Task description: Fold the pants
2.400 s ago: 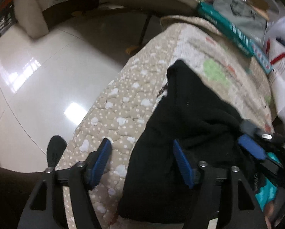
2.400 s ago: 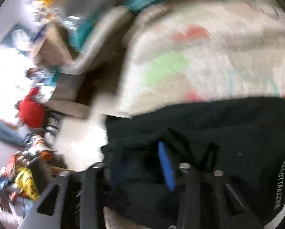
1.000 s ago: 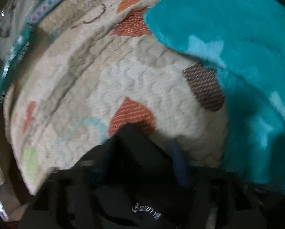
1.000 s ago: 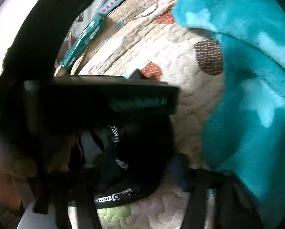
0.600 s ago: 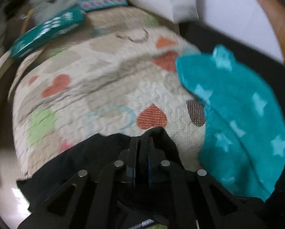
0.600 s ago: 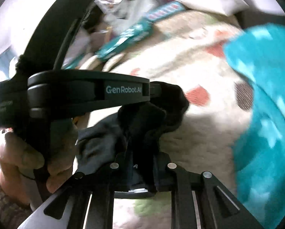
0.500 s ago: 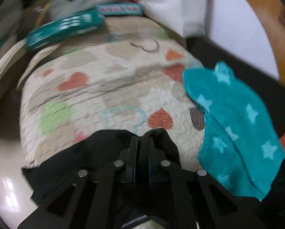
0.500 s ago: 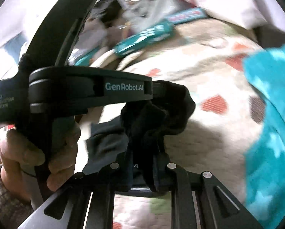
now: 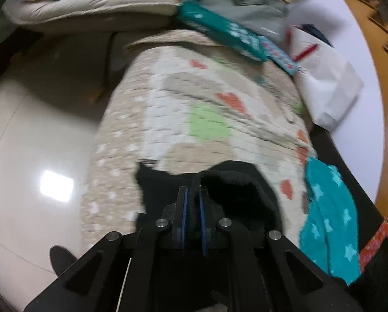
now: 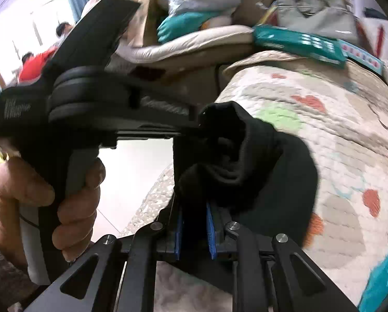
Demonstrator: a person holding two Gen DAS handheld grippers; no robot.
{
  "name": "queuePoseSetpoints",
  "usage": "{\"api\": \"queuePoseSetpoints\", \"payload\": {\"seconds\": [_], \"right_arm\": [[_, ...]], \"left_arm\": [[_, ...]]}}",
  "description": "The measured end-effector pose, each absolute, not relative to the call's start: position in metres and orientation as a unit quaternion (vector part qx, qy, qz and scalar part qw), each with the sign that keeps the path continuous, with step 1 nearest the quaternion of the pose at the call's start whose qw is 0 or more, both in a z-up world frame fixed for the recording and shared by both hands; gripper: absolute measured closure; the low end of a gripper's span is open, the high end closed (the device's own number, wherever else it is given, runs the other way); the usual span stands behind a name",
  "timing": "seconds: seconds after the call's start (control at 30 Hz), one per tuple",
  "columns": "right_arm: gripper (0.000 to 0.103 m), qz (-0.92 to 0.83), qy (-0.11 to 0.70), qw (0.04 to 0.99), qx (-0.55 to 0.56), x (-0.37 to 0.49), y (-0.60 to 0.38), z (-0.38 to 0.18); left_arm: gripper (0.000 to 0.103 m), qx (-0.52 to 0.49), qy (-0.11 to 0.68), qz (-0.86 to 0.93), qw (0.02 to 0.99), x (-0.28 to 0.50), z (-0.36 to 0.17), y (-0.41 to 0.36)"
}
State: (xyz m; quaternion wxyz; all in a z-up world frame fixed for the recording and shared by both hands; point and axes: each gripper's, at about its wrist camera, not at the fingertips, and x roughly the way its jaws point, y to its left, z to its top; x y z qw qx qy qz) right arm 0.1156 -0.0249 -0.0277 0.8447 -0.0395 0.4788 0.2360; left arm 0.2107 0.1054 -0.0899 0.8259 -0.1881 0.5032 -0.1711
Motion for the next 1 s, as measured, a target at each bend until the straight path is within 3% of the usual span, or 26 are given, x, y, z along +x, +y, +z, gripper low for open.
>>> {"api": "queuePoseSetpoints", "payload": {"seconds": [0.17, 0.23, 0.27, 0.3, 0.33, 0.4, 0.43, 0.6, 0.73, 1.0], "right_arm": [[0.085, 0.234, 0.473, 0.842, -0.112, 0.111, 0.008, -0.047], [0.079, 0.231, 0.46, 0.844, -0.148, 0.103, 0.021, -0.053], [0.072, 0.233, 0.45, 0.846, -0.166, 0.097, 0.028, -0.056], [0.057, 0.245, 0.448, 0.843, -0.168, 0.093, 0.031, -0.057], [0.053, 0.248, 0.449, 0.841, -0.172, 0.088, 0.033, -0.059], [0.03, 0.263, 0.45, 0.837, -0.165, 0.081, 0.031, -0.058], [0.026, 0.272, 0.45, 0.835, -0.161, 0.078, 0.03, -0.056], [0.025, 0.286, 0.429, 0.838, -0.176, 0.05, 0.008, -0.035], [0.025, 0.272, 0.419, 0.848, -0.177, 0.041, -0.018, -0.017], [0.024, 0.151, 0.442, 0.876, -0.123, 0.07, -0.08, -0.01]], "left_arm": [[0.09, -0.206, 0.527, -0.119, 0.816, 0.219, -0.113, 0.129], [0.084, -0.235, 0.544, -0.083, 0.801, 0.221, -0.126, 0.144], [0.082, -0.246, 0.551, -0.07, 0.795, 0.221, -0.13, 0.151], [0.079, -0.269, 0.559, -0.054, 0.783, 0.221, -0.137, 0.162], [0.078, -0.279, 0.566, -0.048, 0.775, 0.222, -0.141, 0.17], [0.075, -0.309, 0.561, -0.031, 0.767, 0.22, -0.144, 0.187], [0.073, -0.336, 0.55, -0.024, 0.764, 0.216, -0.143, 0.198], [0.072, -0.348, 0.493, -0.026, 0.797, 0.2, -0.116, 0.208], [0.063, -0.281, 0.465, -0.057, 0.838, 0.197, -0.092, 0.176], [0.062, -0.108, 0.525, -0.032, 0.844, 0.201, -0.115, 0.106]]}}
